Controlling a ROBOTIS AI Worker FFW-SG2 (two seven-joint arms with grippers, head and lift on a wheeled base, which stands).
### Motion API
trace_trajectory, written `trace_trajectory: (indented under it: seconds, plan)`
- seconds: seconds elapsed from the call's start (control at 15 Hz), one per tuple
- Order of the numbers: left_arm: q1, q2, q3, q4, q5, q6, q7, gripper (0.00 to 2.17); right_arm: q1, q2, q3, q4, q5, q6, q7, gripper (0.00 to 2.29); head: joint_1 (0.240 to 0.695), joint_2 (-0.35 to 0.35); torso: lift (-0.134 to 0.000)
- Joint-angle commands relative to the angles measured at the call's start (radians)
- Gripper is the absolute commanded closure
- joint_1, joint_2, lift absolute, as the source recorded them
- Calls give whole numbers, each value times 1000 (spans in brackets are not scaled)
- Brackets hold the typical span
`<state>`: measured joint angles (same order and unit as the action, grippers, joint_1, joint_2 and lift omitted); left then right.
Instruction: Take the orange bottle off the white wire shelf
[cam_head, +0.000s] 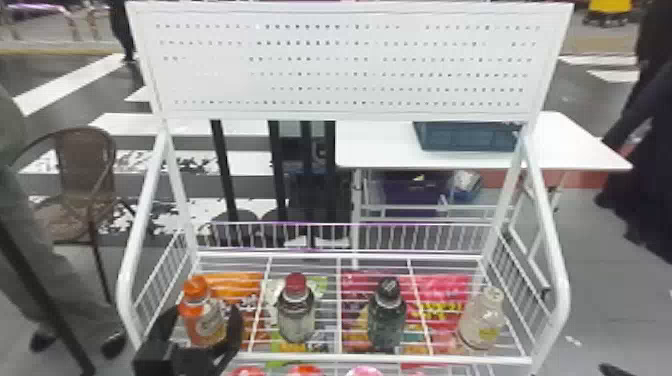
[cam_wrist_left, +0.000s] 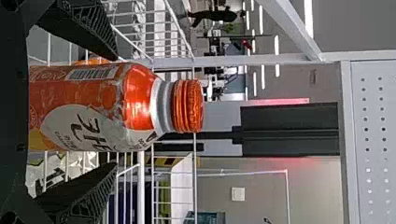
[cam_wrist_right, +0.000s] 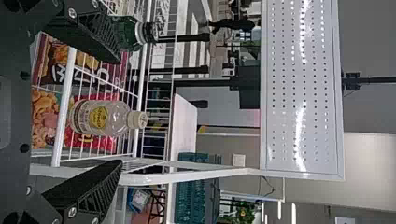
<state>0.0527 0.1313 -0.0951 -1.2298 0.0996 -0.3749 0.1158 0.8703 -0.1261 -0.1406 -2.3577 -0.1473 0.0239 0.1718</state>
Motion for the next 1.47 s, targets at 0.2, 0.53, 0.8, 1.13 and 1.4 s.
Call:
trace_trajectory:
  seconds: [0.2, 0.53, 0.8, 1.13, 1.4]
  plan:
    - [1, 8, 9, -3, 8, 0, 15, 589, 3, 3, -1, -3, 0, 0, 0, 140, 499, 0, 0]
    - [64, 11, 11, -108, 17, 12, 16, 731, 1, 5, 6, -6, 0, 0, 0, 140, 499, 0, 0]
    - [182, 22, 28, -326, 14, 86, 18, 731, 6, 5, 7, -6, 0, -3, 0, 140, 499, 0, 0]
    - [434, 34, 92, -755, 3, 285, 12, 731, 10, 5, 13, -9, 0, -6, 2, 140, 499, 0, 0]
    - [630, 28, 146, -1033, -1, 390, 19, 731, 12, 6, 21, -9, -5, -9, 18, 140, 499, 0, 0]
